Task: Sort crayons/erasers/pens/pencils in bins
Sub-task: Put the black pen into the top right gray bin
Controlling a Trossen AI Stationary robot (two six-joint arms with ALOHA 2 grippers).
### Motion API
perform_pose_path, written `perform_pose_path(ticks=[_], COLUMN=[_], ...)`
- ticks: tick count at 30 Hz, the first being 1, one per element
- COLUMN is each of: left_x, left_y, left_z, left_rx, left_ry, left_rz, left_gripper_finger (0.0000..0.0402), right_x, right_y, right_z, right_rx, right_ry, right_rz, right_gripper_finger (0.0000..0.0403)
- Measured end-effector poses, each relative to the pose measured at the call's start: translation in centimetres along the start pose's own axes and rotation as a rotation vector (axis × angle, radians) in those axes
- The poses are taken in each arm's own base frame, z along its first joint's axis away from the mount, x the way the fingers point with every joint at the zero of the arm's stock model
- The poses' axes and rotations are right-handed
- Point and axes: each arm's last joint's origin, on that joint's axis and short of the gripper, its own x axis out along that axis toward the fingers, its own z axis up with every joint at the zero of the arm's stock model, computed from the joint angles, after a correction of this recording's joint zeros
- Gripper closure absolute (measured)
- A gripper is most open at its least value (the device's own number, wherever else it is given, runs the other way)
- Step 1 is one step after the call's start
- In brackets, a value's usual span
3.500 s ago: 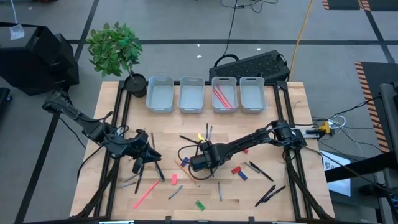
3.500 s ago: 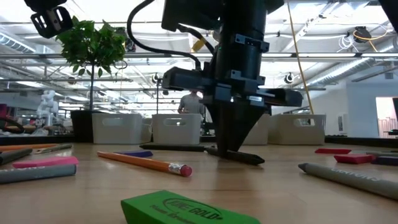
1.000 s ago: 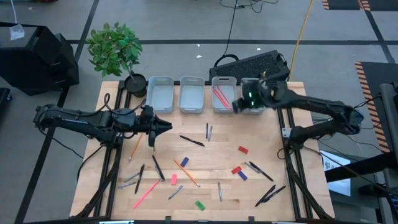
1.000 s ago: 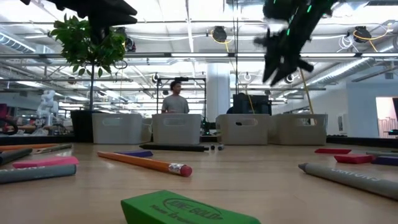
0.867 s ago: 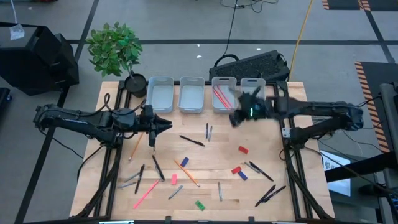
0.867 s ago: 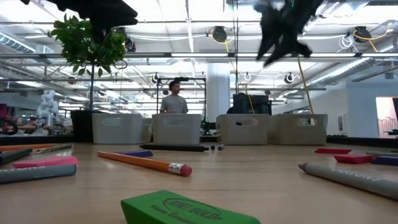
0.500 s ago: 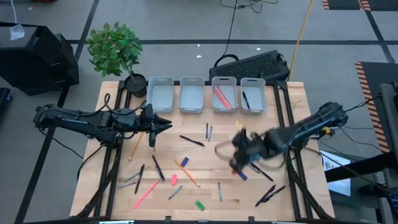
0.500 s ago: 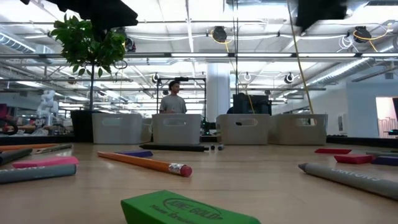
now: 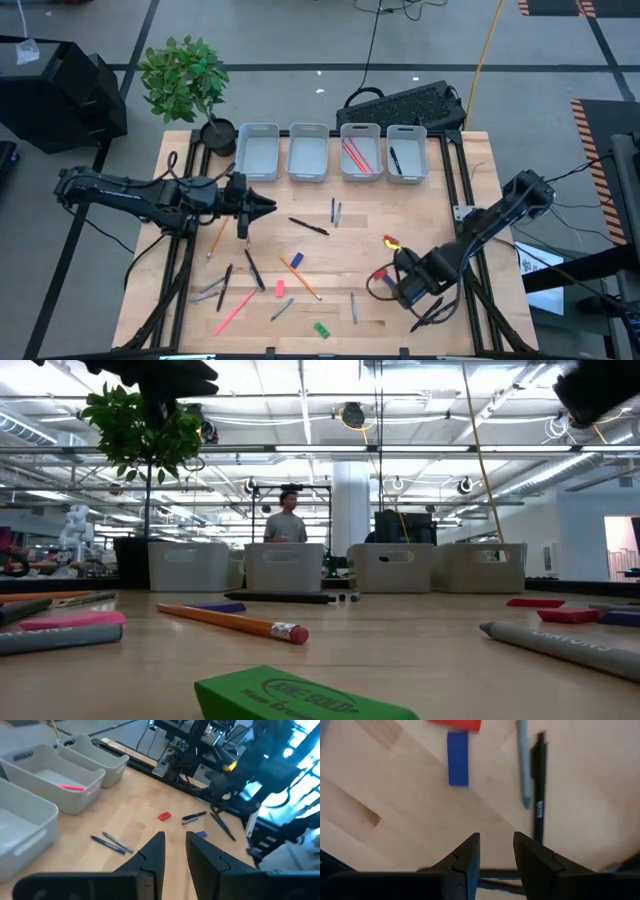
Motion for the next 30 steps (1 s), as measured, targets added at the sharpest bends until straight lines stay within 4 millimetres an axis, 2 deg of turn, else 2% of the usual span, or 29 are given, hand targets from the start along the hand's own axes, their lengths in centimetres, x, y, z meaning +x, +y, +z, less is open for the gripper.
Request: perform_pose_path(ticks=[6,13,19,27,30], left_x=[-0.1,-0.2,-0.2,-0.2,-0.2], left_y=[-0.3,-0.7,-0.7,-1.0,-1.1], left_z=[-0.2,-0.4,-0.2,0.6,0.7], left_rx=[-0.17,-0.2,-0.209,-0.214,-0.232], left_ry=[0.005,-0.008,-0.056,-0.132,-0.141], left_rz=[-0.011,0.004,0.045,0.009,0.002], left_gripper_finger=[0.0321,0.0321,0.0321,0.0321,0.0321], right_x=[3.9,6.9,7.7,8.5,8.5], right_y=[-2.5,-3.3,-4.2,-5.1,-5.1], right_z=[-1.3,-0.8,-0.7,-0.7,-0.6], right_rx=[-0.042,-0.106,-0.114,-0.11,-0.105], right_ry=[0.047,0.065,0.073,0.076,0.075], right_rz=[-0.124,-0.034,-0.056,-0.094,-0.095], right_gripper_finger=[0.0293,0.0294,0.0306,0.0371,0.0383])
